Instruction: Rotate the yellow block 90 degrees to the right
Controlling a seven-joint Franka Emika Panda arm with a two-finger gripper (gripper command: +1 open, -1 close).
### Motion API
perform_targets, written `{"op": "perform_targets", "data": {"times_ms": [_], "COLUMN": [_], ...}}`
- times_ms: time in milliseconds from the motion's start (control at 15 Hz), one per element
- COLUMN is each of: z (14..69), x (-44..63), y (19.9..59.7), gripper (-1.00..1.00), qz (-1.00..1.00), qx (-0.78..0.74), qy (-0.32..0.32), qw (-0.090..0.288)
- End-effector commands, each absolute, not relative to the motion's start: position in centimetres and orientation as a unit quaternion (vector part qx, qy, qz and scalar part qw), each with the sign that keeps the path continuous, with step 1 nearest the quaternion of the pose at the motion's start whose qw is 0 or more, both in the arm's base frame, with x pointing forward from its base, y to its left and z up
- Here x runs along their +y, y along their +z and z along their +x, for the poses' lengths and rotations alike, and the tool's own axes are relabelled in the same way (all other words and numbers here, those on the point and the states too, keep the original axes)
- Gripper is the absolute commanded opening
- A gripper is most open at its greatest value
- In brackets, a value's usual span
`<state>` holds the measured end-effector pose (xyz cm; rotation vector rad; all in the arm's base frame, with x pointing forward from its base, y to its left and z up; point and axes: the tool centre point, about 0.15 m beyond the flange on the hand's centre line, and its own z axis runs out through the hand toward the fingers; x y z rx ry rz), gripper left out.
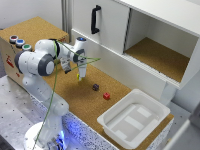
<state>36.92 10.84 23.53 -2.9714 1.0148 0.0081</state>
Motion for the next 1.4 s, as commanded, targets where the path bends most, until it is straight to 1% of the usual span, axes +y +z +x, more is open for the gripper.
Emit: {"op": "perform_targets", "data": {"times_ms": [0, 67, 133, 267, 333, 533, 733, 800, 867, 933, 1067, 1133, 1200, 1333], "z": [40.9, 41.0, 40.7, 40.2, 40.0, 38.6, 37.1, 36.7, 36.7, 36.8, 37.4, 37.6, 37.6, 37.2], "x": [8.4, 8.2, 7.9, 7.8, 7.9, 9.3, 11.7, 12.3, 12.6, 12.7, 12.8, 12.6, 12.1, 10.9], "y": [21.1, 21.4, 21.3, 21.8, 22.5, 23.7, 22.5, 21.6, 21.3, 21.2, 21.1, 20.9, 20.5, 19.8], "gripper": [-1.00, -1.00, -1.00, -1.00, -1.00, -1.00, -1.00, -1.00, -1.00, -1.00, -1.00, -1.00, -1.00, -1.00], "qz": [-0.955, -0.958, -0.957, -0.956, -0.957, -0.951, -0.929, -0.913, -0.902, -0.895, -0.874, -0.859, -0.846, -0.802], "qx": [0.294, 0.287, 0.287, 0.291, 0.288, 0.307, 0.369, 0.405, 0.429, 0.445, 0.486, 0.512, 0.533, 0.595], "qy": [0.015, 0.017, 0.016, 0.015, 0.014, 0.019, 0.035, 0.032, 0.030, 0.021, 0.012, 0.010, 0.005, -0.013], "qw": [0.025, 0.022, 0.037, 0.041, 0.030, 0.016, 0.012, 0.023, 0.020, 0.030, 0.021, 0.010, 0.009, 0.043]}}
